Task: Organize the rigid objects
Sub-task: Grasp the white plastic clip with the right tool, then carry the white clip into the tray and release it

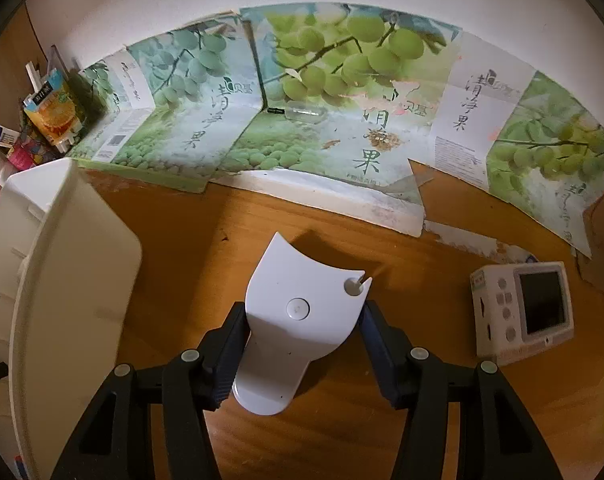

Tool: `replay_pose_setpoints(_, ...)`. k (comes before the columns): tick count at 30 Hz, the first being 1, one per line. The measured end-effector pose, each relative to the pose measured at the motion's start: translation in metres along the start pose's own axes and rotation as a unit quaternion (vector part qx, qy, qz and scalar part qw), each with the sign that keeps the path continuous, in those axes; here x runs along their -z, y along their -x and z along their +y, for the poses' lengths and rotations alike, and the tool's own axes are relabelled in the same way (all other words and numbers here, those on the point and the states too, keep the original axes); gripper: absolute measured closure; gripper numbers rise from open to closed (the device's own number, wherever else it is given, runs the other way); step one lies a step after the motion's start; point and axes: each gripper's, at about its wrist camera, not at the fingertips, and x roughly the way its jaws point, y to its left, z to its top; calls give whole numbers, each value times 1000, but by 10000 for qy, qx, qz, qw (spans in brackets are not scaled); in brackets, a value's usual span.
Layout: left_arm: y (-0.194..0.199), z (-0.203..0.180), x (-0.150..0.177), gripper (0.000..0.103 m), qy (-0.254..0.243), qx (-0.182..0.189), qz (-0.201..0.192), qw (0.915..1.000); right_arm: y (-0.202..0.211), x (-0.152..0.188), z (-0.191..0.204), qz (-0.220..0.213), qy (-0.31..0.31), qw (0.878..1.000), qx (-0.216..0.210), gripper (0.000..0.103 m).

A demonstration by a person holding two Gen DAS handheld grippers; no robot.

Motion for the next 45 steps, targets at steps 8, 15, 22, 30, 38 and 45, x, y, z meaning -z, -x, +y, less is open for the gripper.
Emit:
replay_pose_setpoints(8,4,2,3,82,-184,101,-80,9997,36,7,9,-199,-134,9997,-13,46)
replay_pose_setpoints(15,7,1,5,82,-384,202,-129,9990,70,27,24,-432,-235,9988,-78,46)
replay_pose_setpoints(22,10,-1,8,82,-627,290,-153,9975,105,42,47,-693,-412,9966,-144,46)
replay_pose_setpoints(30,12,-6,6,82,-986,408,-137,9942,132,59,93,-903,-260,9949,-365,46)
replay_pose_setpoints(38,15,-11,7,82,-1251,461,-160,9909,136,77,147,-769,121,9952,-586,46)
replay_pose_setpoints(45,17,-10,7,82,-1315,500,-191,9899,136,86,176,-672,381,9943,-731,46)
